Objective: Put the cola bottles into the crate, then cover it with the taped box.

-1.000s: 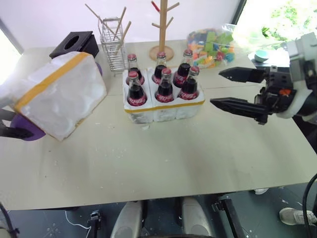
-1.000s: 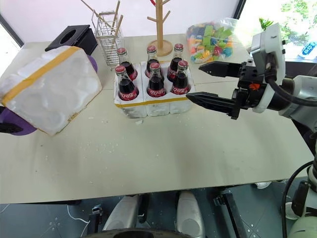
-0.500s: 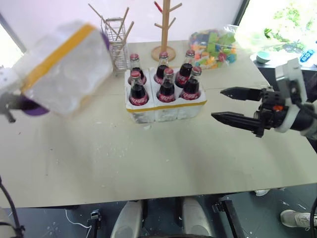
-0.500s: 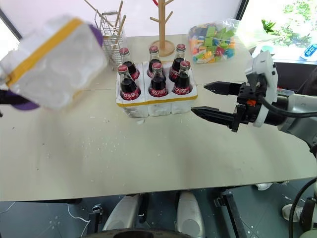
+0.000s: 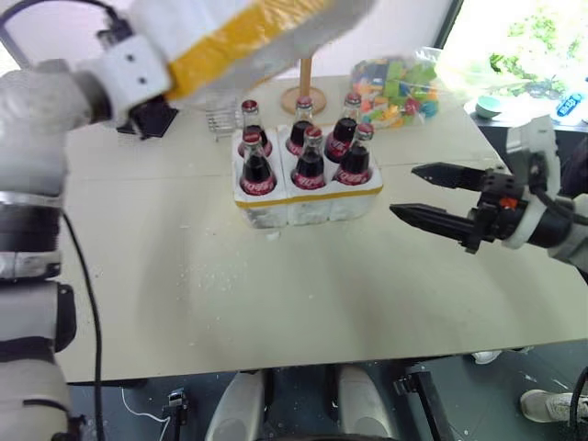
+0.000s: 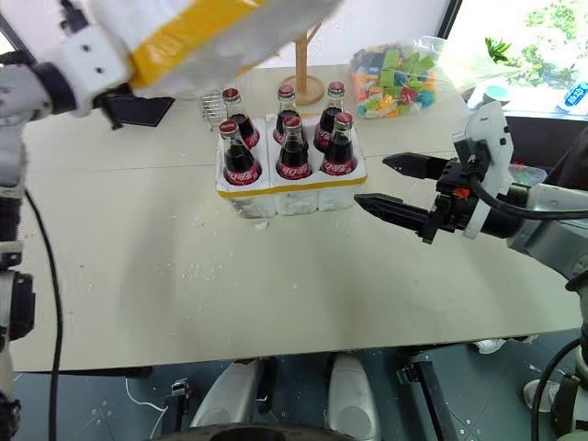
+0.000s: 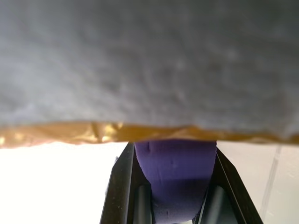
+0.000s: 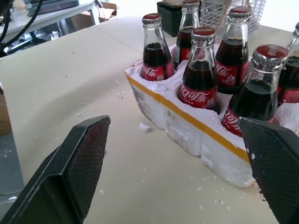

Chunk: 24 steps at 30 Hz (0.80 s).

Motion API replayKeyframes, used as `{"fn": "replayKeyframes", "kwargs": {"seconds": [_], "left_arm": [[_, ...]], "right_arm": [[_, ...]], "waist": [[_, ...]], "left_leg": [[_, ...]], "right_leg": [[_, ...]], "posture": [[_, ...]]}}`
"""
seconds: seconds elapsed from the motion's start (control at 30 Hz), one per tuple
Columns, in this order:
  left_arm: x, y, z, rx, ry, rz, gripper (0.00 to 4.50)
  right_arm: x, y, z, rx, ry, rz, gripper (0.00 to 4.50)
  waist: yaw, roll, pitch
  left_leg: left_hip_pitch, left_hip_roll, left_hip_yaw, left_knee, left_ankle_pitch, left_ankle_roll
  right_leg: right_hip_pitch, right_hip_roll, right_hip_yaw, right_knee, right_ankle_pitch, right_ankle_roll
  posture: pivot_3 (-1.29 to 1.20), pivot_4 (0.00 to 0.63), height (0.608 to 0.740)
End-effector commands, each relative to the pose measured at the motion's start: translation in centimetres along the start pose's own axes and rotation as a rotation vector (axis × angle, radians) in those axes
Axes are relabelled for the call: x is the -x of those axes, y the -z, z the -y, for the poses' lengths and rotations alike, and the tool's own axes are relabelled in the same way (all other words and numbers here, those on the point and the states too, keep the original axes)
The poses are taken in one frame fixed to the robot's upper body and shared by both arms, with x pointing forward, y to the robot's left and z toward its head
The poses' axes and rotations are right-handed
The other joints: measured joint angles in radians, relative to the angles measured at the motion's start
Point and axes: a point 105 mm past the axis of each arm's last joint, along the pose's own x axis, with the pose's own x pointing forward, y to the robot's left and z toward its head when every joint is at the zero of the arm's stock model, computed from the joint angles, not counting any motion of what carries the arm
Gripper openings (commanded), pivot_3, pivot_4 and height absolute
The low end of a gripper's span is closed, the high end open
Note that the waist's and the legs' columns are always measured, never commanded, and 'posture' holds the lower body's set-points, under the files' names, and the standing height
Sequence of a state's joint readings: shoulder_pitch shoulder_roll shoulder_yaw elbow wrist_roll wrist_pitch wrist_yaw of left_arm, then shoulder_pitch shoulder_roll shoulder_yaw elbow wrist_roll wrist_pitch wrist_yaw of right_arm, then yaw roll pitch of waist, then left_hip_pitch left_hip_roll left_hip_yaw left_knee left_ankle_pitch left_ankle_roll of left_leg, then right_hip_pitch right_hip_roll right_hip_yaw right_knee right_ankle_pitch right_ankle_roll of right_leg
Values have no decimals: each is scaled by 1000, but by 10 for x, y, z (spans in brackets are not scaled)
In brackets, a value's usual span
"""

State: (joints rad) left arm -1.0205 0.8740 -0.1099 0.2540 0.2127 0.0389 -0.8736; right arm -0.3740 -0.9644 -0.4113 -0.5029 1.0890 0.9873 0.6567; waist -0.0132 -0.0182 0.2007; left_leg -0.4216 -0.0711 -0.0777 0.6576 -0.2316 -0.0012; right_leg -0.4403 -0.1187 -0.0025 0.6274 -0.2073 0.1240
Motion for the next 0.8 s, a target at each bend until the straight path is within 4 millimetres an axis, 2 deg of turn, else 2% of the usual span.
{"fn": "replayKeyframes", "kwargs": {"seconds": [0.03, 0.1, 0.27, 0.47, 0.6, 0.63, 0.67, 0.8], "left_arm": [[2, -8, -1, -206, -18, -46, 408], [-1, -4, 11, -318, 3, -85, 408], [-6, -10, 42, -392, 56, -73, 408], [-10, -8, 59, -537, 70, -83, 408], [-15, -11, 59, -575, 31, -72, 408], [-15, -11, 59, -582, 29, -71, 1368], [-16, -11, 60, -586, 27, -68, 1773], [-15, -15, 69, -566, 30, -35, 3957]], "right_arm": [[3, -14, -4, 39, 15, 59, 4500], [3, -14, -5, 33, 20, 69, 4500], [3, -14, -4, 20, 45, 82, 4500], [1, -16, -3, 12, 50, 99, 4500], [-2, -16, 0, 4, 57, 107, 4500], [-2, -16, 1, 2, 58, 109, 4500], [-2, -16, 1, 0, 57, 110, 4500], [-2, -16, 0, -5, 53, 116, 4500]], "waist": [[-4, 0, 0], [-3, 0, 0], [4, 0, 0], [6, 0, 0], [6, 0, 0], [5, 0, 0], [5, 0, 0], [5, 0, 0]], "left_leg": [[0, 0, 0, 0, 0, 0], [1, 1, 0, 0, 0, 0], [1, 0, 0, 1, 0, 0], [1, 0, -1, 3, 0, 0], [2, 0, -1, 3, 0, 0], [2, 0, -1, 3, 0, 0], [2, 0, -1, 3, 0, 0], [2, 0, -1, 3, 0, 0]], "right_leg": [[0, 0, 0, 0, 0, 0], [0, 0, 0, 1, 0, 0], [1, 0, 0, 1, 0, 0], [3, 0, 0, 1, 0, 0], [3, 0, 0, 1, 0, 0], [3, 0, 0, 1, 0, 0], [3, 0, 0, 1, 0, 0], [3, 0, 0, 1, 0, 0]], "posture": [[0, 150, 740], [0, 150, 740], [0, 150, 740], [0, 150, 740], [0, 150, 740], [0, 150, 740], [0, 150, 740], [0, 150, 740]]}}
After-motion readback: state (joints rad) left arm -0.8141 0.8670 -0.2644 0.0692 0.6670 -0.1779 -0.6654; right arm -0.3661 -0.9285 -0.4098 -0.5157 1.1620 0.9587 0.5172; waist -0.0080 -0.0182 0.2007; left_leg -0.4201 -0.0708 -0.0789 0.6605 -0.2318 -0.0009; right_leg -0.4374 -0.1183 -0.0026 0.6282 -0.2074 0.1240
